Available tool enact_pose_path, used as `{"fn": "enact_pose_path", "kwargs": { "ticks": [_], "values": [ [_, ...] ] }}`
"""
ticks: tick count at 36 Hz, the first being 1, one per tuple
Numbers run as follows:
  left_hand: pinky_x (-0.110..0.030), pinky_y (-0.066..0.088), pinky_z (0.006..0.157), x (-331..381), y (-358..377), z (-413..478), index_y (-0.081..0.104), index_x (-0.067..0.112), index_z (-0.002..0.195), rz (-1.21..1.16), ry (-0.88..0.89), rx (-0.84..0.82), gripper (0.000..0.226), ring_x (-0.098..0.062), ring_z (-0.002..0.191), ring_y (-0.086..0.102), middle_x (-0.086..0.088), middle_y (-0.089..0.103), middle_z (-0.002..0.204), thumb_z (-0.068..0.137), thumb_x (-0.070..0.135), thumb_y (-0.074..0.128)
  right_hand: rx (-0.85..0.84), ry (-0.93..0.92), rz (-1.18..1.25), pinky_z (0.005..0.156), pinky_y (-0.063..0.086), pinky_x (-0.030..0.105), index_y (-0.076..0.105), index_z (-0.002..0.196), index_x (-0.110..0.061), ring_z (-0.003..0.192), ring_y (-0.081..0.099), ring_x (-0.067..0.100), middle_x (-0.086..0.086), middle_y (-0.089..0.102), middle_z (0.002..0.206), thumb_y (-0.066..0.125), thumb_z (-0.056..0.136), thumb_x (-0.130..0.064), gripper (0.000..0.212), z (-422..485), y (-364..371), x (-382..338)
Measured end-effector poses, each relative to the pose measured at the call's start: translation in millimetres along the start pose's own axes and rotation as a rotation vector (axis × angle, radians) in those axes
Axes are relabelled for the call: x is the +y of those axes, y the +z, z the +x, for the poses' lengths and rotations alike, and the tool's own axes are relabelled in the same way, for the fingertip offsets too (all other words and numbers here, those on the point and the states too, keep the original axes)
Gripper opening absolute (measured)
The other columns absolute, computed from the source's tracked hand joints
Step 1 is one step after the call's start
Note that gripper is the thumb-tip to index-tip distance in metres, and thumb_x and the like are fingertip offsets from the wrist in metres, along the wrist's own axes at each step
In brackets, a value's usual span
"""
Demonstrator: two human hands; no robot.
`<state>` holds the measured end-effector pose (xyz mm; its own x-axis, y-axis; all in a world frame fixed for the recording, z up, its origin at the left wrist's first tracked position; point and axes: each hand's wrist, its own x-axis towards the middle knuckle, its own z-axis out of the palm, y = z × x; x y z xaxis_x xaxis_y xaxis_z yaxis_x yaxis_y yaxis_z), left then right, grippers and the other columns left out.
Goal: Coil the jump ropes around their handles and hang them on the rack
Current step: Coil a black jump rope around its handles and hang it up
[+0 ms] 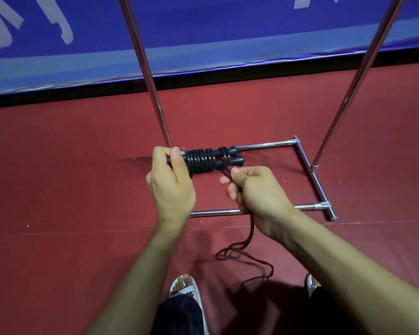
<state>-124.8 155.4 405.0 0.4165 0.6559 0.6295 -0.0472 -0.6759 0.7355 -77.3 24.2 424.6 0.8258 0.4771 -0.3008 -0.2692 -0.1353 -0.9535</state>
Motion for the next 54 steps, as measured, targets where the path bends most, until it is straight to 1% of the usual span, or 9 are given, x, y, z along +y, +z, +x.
{"fn": "enact_pose_path", "kwargs": {
  "ticks": [4,15,24,32,39,42,46,49,54],
  "values": [
    [-0.03,0.03,0.052,2.7,3.0,-4.9,0.048,0.012,0.083,0.014,0.042,-0.064,0.023,-0.017,0.049,0.043,0.004,0.046,0.053,0.099,0.026,0.039,0.119,-0.092,-0.226,0.045,0.028,0.023,0.06,0.074,-0.013,0.038,0.033,0.007,-0.01,0.04,0.036,0.042,0.103,-0.02,0.036,-1.2,1.8,2.9],
    [-0.026,0.03,0.049,3.4,3.4,-8.5,0.048,0.005,0.081,-0.128,-0.082,-0.054,0.03,-0.007,0.048,0.035,0.012,0.04,0.056,0.1,0.027,0.039,0.006,0.187,0.19,0.04,0.013,0.021,0.067,0.079,-0.011,0.04,0.019,0.008,-0.008,0.028,0.043,0.051,0.095,-0.054,0.048,-0.3,-5.3,-8.8],
    [-0.017,0.032,0.05,8.5,7.3,-12.9,0.046,0.011,0.081,-0.147,-0.099,-0.131,0.021,-0.004,0.05,0.041,0.012,0.042,0.057,0.1,0.019,0.041,0.132,-0.18,-0.436,0.055,0.034,0.029,0.069,0.071,-0.004,0.046,0.04,0.016,-0.006,0.045,0.038,0.037,0.102,-0.033,0.054,-0.9,-1.5,-0.6],
    [-0.028,0.037,0.054,13.1,5.2,-6.6,0.047,0.025,0.078,-0.212,-0.154,-0.029,0.024,-0.005,0.051,0.042,0.012,0.048,0.06,0.097,0.036,0.039,0.104,-0.191,-0.128,0.038,0.02,0.02,0.067,0.076,0.012,0.038,0.024,0.01,0.005,0.034,0.046,0.045,0.101,-0.042,0.063,-6.2,2.8,-5.5],
    [-0.033,0.038,0.059,12.3,1.6,-0.1,0.049,0.025,0.079,-0.173,-0.156,0.037,0.023,-0.011,0.056,0.045,0.013,0.048,0.063,0.096,0.036,0.038,0.046,-0.076,-0.041,0.043,0.023,0.023,0.062,0.08,0.01,0.038,0.025,0.009,-0.003,0.034,0.045,0.045,0.099,-0.047,0.063,-9.4,9.7,-7.2],
    [-0.029,0.035,0.058,9.6,3.5,3.2,0.05,0.019,0.08,-0.154,-0.179,0.046,0.025,-0.006,0.055,0.042,0.013,0.046,0.061,0.099,0.031,0.039,0.028,0.04,0.057,0.047,0.022,0.025,0.059,0.072,-0.017,0.039,0.027,0.007,-0.008,0.039,0.045,0.034,0.099,-0.057,0.055,-11.5,8.1,-13.3],
    [-0.028,0.033,0.055,11.0,2.2,1.1,0.048,0.025,0.078,-0.165,-0.168,0.037,0.023,-0.004,0.052,0.04,0.013,0.044,0.058,0.099,0.03,0.039,0.004,0.167,0.174,0.038,0.018,0.019,0.058,0.075,-0.023,0.039,0.025,0.008,-0.007,0.038,0.046,0.044,0.097,-0.057,0.044,-10.3,4.3,-14.1],
    [-0.027,0.034,0.054,11.2,-0.8,0.9,0.049,0.022,0.078,-0.188,-0.173,0.04,0.024,-0.004,0.051,0.04,0.012,0.045,0.059,0.098,0.032,0.039,-0.043,0.206,0.215,0.038,0.015,0.019,0.071,0.066,-0.021,0.041,0.023,0.007,-0.008,0.034,0.047,0.054,0.092,-0.058,0.048,-11.8,3.1,-14.7],
    [-0.027,0.037,0.055,11.9,-2.3,2.4,0.05,0.018,0.079,-0.194,-0.174,0.053,0.024,-0.003,0.052,0.042,0.012,0.047,0.06,0.099,0.028,0.04,0.013,0.03,0.054,0.041,0.016,0.021,0.072,0.094,0.003,0.041,0.023,0.011,-0.001,0.031,0.048,0.055,0.091,-0.055,0.06,-11.3,10.6,-9.2]
  ]
}}
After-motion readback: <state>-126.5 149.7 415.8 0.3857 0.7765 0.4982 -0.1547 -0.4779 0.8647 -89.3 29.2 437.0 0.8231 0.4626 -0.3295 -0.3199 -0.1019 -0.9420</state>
